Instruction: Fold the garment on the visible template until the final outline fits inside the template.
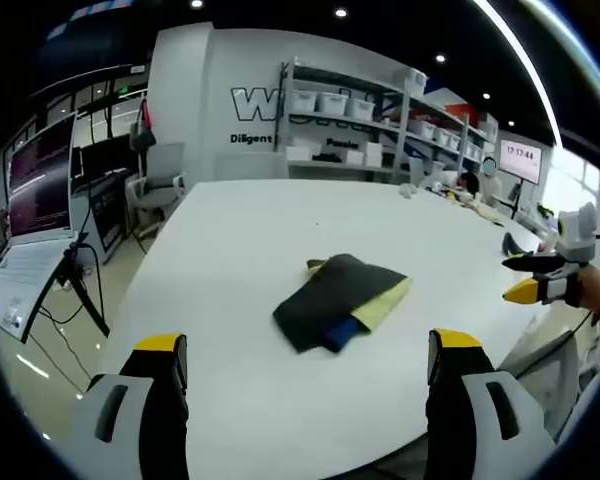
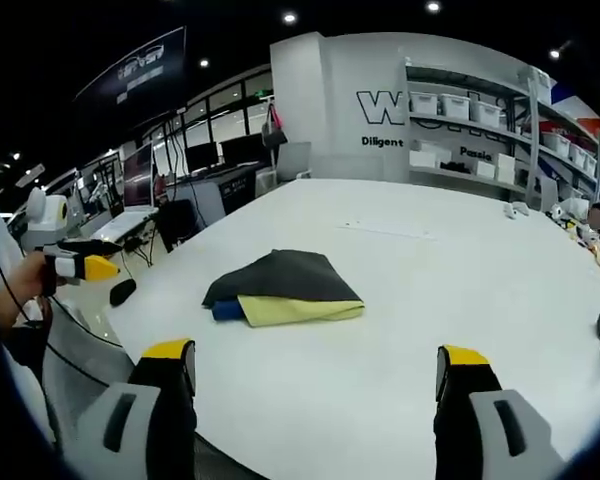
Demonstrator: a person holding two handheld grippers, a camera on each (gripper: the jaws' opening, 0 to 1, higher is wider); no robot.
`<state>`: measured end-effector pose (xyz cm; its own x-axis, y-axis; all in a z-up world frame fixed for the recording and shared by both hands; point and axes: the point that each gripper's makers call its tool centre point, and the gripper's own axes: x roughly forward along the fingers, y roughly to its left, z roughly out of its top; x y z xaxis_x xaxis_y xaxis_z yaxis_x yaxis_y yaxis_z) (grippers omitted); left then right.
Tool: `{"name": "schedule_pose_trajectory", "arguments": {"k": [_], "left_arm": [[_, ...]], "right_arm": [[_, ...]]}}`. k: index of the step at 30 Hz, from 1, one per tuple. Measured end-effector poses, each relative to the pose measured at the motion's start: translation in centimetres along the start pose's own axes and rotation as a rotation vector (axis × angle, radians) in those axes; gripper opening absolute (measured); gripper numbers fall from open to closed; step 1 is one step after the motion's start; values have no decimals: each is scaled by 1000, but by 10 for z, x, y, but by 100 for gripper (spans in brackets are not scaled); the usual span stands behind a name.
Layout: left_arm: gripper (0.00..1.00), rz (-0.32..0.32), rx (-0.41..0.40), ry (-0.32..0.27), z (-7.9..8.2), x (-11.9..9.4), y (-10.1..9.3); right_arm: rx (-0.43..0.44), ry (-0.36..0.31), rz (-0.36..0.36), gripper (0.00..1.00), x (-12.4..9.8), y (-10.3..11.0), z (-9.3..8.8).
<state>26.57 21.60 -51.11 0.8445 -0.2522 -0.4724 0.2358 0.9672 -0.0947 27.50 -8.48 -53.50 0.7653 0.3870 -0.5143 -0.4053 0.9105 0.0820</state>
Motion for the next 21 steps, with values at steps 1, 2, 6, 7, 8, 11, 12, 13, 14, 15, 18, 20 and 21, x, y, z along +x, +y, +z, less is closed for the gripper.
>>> {"name": "schedule_pose_trajectory", "arguments": {"k": [1, 2, 6, 7, 8, 11, 12, 13, 14, 15, 18, 20, 21], "left_arm": [[96, 0, 1, 1, 0, 0, -1], [96, -3, 3, 3, -1, 0, -2], [96, -8, 5, 3, -1, 1, -3], [95, -7, 5, 7, -1, 1, -2], [95, -6, 4, 7, -1, 1, -1], [95, -1, 1, 4, -1, 1, 1], [95, -1, 0, 3, -1, 1, 2], [95, -1, -1, 3, -1, 1, 2], [95, -1, 0, 2, -1, 2, 2], [95, -1, 3, 6, -1, 2, 3], [95, -1, 5, 14, -3, 2, 4], [95, -2, 2, 13, -3, 3, 4], [95, -6, 0, 13, -2, 3, 4]], "right_arm": [[-7, 2, 0, 99, 0, 1, 0], [-12, 5, -1, 99, 1, 1, -1], [-12, 4, -5, 99, 1, 1, 0], [-13, 5, -4, 99, 1, 1, 0], [-14, 6, -5, 99, 1, 1, -1], [-17, 11, -6, 98, 1, 1, -2], [-15, 12, -6, 98, 1, 1, -3], [-14, 14, -5, 98, 2, 2, -3], [-14, 15, -5, 98, 2, 2, -4], [-14, 17, -5, 98, 2, 2, -4], [-11, 17, -6, 99, 3, 4, -4], [-8, 21, -7, 99, 4, 5, -4], [-9, 23, -5, 99, 4, 5, -5]]}}
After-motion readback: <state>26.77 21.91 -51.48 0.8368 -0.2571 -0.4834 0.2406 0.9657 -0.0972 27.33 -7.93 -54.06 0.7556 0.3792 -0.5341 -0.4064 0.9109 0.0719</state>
